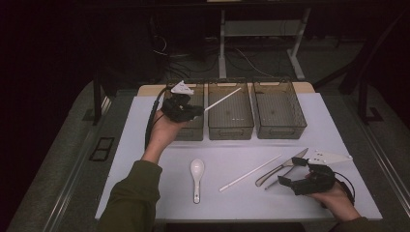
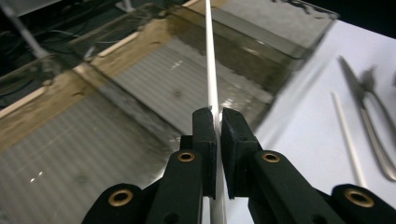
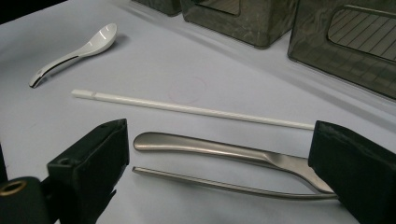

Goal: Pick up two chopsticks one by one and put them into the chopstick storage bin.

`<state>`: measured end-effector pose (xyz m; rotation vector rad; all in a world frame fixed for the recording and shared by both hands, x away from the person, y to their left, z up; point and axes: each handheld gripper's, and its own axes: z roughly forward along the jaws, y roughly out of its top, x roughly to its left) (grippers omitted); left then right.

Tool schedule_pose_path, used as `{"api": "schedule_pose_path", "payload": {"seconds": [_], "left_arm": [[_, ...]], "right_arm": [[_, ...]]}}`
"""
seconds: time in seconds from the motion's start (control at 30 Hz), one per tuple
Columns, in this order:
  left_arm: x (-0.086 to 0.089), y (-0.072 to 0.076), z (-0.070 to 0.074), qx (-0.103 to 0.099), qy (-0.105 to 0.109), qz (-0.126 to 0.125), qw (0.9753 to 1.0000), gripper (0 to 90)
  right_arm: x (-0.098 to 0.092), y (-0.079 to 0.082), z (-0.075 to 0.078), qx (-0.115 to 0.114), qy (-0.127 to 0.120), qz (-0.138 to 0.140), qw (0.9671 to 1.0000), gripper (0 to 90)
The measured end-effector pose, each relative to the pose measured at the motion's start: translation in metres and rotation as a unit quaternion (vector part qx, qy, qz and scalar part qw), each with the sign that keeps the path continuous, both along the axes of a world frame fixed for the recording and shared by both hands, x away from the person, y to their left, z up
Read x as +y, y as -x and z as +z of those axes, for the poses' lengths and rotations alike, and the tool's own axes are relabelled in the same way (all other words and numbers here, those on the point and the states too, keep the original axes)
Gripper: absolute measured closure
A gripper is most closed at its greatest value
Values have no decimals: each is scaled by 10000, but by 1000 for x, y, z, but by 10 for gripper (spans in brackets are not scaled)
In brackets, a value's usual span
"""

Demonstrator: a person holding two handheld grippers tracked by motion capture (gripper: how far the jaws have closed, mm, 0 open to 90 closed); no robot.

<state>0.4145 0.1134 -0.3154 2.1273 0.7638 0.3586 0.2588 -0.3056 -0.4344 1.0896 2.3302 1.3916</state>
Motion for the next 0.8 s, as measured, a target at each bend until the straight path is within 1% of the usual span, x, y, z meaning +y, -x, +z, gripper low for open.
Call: {"api": "schedule_pose_path", "payload": {"seconds": [0.07,0.13,0.17,0.23,0.33,0.4,0.6,0.73,0.8], "left_arm": [[6,-6,-2,24,89,156,9998,839],[12,-11,-5,41,1,341,9994,839],[15,-14,-7,61,-16,403,9992,839],[21,-20,-10,69,-116,543,9984,839],[29,-27,-16,99,-60,716,9974,839],[34,-31,-20,120,-101,819,9965,839],[48,-40,-31,223,-152,1200,9924,839],[56,-46,-38,347,-322,1383,9893,839],[59,-48,-43,427,-368,1500,9871,838]], "right_arm": [[0,0,0,-4,0,1,10000,52],[0,0,0,0,-1,0,10000,52],[0,0,0,-7,0,6,10000,52],[0,0,0,-2,-6,10,10000,52],[0,0,0,-1,-8,8,10000,52],[0,1,0,2,-7,7,10000,52],[0,1,0,3,-10,15,10000,52],[0,1,0,3,-14,11,10000,52],[0,1,0,1,-15,10,10000,52]]}}
